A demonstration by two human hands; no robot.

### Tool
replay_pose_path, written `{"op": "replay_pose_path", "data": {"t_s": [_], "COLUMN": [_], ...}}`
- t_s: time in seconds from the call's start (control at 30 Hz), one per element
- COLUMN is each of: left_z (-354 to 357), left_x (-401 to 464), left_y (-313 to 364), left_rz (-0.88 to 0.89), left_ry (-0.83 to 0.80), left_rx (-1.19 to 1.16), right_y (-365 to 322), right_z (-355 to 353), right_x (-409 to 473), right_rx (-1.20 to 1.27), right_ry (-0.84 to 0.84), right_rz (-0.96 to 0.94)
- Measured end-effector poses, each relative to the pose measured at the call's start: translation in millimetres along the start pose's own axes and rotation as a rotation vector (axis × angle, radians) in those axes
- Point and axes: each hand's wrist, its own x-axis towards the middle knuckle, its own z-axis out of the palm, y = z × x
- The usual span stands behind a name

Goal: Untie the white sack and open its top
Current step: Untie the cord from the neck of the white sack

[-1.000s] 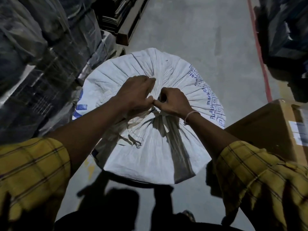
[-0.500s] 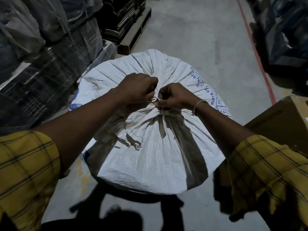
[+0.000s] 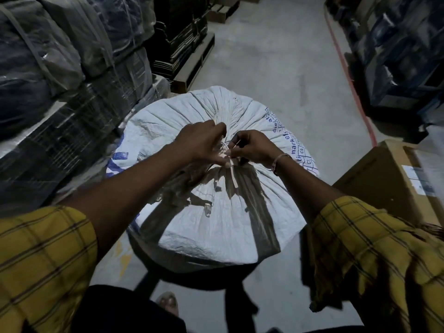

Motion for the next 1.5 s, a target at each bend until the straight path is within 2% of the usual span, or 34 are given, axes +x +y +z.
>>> {"op": "replay_pose_path", "data": {"t_s": [0.17, 0.3, 0.43, 0.63, 0.73, 0.83, 1.0, 1.2, 1.37, 1.5], "left_z": [23, 26, 26, 23, 21, 27, 46, 60, 69, 74], "left_x": [-20, -28, -28, -18, -13, -9, -6, 0, 1, -1], "left_y": [3, 15, 26, 43, 51, 53, 51, 50, 49, 51], "left_rz": [-0.072, -0.133, -0.168, -0.032, -0.058, -0.213, -0.313, -0.358, -0.361, -0.331], "left_ry": [0.087, 0.167, 0.287, 0.435, 0.411, 0.302, 0.284, 0.405, 0.449, 0.483], "left_rx": [0.146, 0.199, 0.205, 0.296, 0.244, 0.165, 0.109, 0.019, 0.012, 0.027], "right_y": [3, 8, 1, -7, -6, -3, -6, 0, 11, 11], "right_z": [2, 9, 16, 21, 21, 22, 22, 31, 31, 36], "right_x": [-18, -24, -27, -32, -30, -26, -20, -15, -12, -11], "right_rx": [0.112, 0.127, 0.349, 0.610, 0.616, 0.594, 0.574, 0.551, 0.488, 0.343], "right_ry": [0.023, 0.176, 0.314, 0.387, 0.374, 0.372, 0.359, 0.335, 0.441, 0.517], "right_rz": [0.052, -0.010, -0.005, 0.090, 0.099, 0.102, 0.090, 0.057, 0.128, 0.098]}}
